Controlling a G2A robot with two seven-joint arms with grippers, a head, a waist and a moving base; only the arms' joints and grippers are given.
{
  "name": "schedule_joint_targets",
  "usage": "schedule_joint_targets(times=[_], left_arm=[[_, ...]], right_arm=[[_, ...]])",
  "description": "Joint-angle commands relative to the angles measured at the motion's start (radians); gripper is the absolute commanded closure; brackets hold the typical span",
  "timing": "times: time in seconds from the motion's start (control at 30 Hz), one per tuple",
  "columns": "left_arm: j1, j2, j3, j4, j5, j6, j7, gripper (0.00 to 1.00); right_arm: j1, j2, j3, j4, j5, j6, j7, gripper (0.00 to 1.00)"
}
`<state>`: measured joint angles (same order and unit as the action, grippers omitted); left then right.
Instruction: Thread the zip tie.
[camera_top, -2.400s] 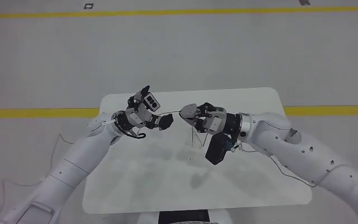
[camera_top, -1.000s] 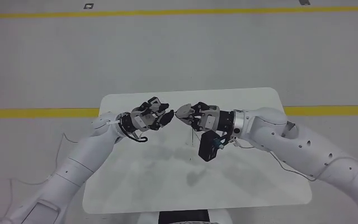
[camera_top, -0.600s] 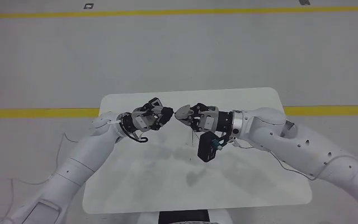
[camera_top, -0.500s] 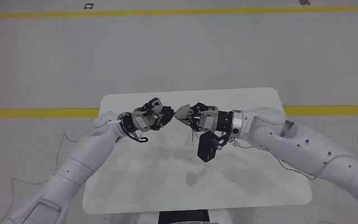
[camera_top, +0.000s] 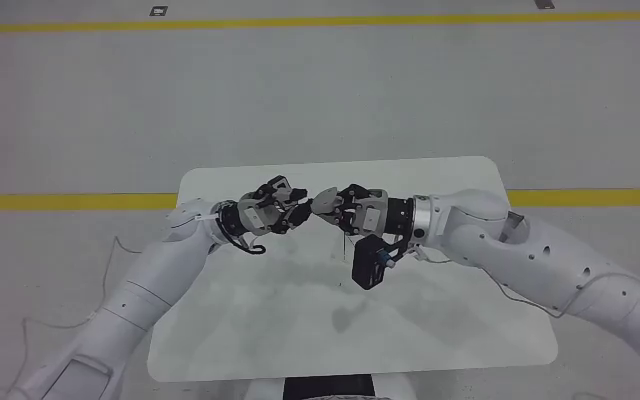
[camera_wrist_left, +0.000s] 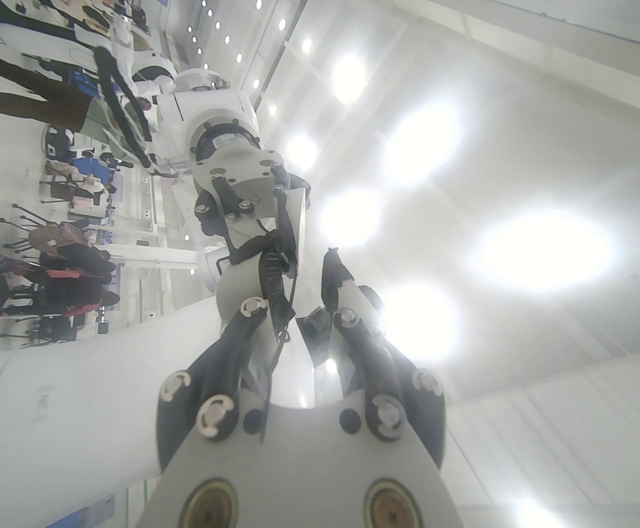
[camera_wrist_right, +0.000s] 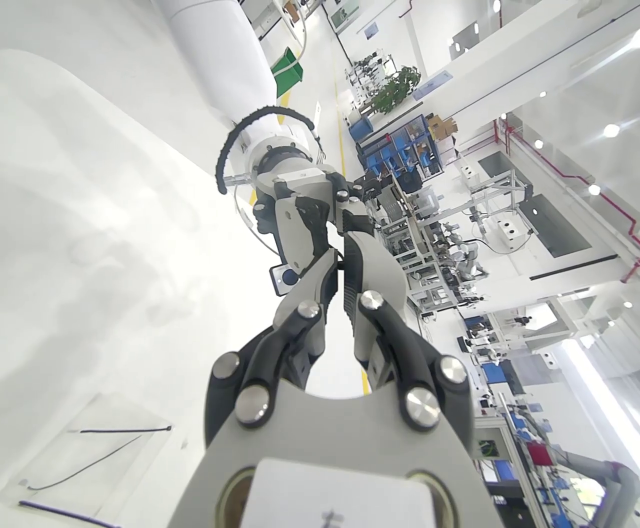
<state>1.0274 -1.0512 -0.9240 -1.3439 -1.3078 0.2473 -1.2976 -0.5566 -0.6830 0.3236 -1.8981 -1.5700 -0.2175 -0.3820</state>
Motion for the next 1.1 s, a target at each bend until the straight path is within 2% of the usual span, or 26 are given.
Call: schedule_joint_targets(times=[0.0,0.33,0.93,1.07], left_arm=[[0.000,-0.001,0.000,0.001,0.001,0.002,-0.001,0.85],[0.004,-0.006,-0.007,0.003,0.011,0.010,-0.004,0.91],[0.019,-0.009,-0.025,-0.003,0.026,0.022,-0.008,0.89],[0.021,-0.010,-0.029,-0.002,0.028,0.025,-0.009,0.92]], right_arm=[[0.004,0.000,-0.004,0.001,0.000,-0.001,0.000,1.00],[0.012,0.000,-0.022,0.010,0.000,0.008,-0.003,1.00],[0.004,0.017,-0.020,0.006,0.000,0.028,-0.003,1.00],[0.003,0.019,-0.019,0.005,0.000,0.026,-0.004,1.00]])
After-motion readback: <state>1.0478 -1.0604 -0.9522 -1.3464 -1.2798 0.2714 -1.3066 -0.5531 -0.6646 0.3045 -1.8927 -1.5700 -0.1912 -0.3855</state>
